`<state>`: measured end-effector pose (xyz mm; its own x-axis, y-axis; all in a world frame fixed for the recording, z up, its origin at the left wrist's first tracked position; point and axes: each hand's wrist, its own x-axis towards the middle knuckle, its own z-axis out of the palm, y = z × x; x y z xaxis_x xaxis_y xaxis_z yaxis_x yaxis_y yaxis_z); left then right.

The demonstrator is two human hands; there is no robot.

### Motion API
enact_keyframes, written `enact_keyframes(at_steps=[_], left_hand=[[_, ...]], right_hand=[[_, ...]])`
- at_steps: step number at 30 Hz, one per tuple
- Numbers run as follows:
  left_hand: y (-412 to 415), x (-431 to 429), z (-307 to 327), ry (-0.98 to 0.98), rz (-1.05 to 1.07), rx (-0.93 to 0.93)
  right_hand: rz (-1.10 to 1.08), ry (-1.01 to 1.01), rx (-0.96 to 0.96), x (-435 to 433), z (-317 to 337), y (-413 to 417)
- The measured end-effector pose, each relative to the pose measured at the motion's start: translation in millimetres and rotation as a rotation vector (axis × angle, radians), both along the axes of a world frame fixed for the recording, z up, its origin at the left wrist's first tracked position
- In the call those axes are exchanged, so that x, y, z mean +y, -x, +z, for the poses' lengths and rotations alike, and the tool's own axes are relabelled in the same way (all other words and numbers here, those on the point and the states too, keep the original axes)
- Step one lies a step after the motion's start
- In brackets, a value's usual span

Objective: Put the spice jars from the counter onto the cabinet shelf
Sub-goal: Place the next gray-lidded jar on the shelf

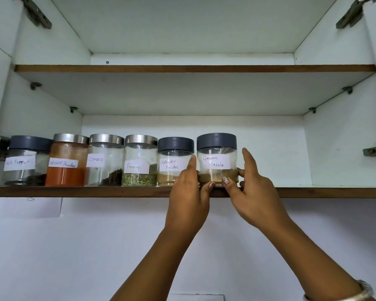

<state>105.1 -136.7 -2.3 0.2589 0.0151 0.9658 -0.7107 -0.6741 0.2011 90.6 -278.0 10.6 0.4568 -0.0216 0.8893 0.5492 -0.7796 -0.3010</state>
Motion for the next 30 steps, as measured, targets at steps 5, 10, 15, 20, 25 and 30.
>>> enact_keyframes(at_steps=[5,10,15,20,25,30], left_hand=[[-4.3,-0.8,2.5,-0.123,0.15,0.011],[-4.9,-0.4,3.2,-0.178,0.223,0.064],[-6.3,0.2,5.4,-0.218,0.301,0.138],[-6.6,1.5,6.2,-0.265,0.331,0.193],[3.1,5.0,12.3,-0.294,0.262,0.299],[30.7,14.2,-4.3,-0.289,0.027,0.462]], right_hand=[[-0.205,0.157,-0.04,4.0,-5.0,-9.8],[-0.335,0.254,0.036,9.9,-7.6,-13.1],[-0.399,0.334,0.083,13.7,-14.0,-15.5],[-0.46,0.375,0.077,14.9,-17.1,-19.1],[-0.45,0.359,0.134,18.8,-19.2,-15.1],[-0.403,0.405,0.335,29.2,-23.8,9.9]])
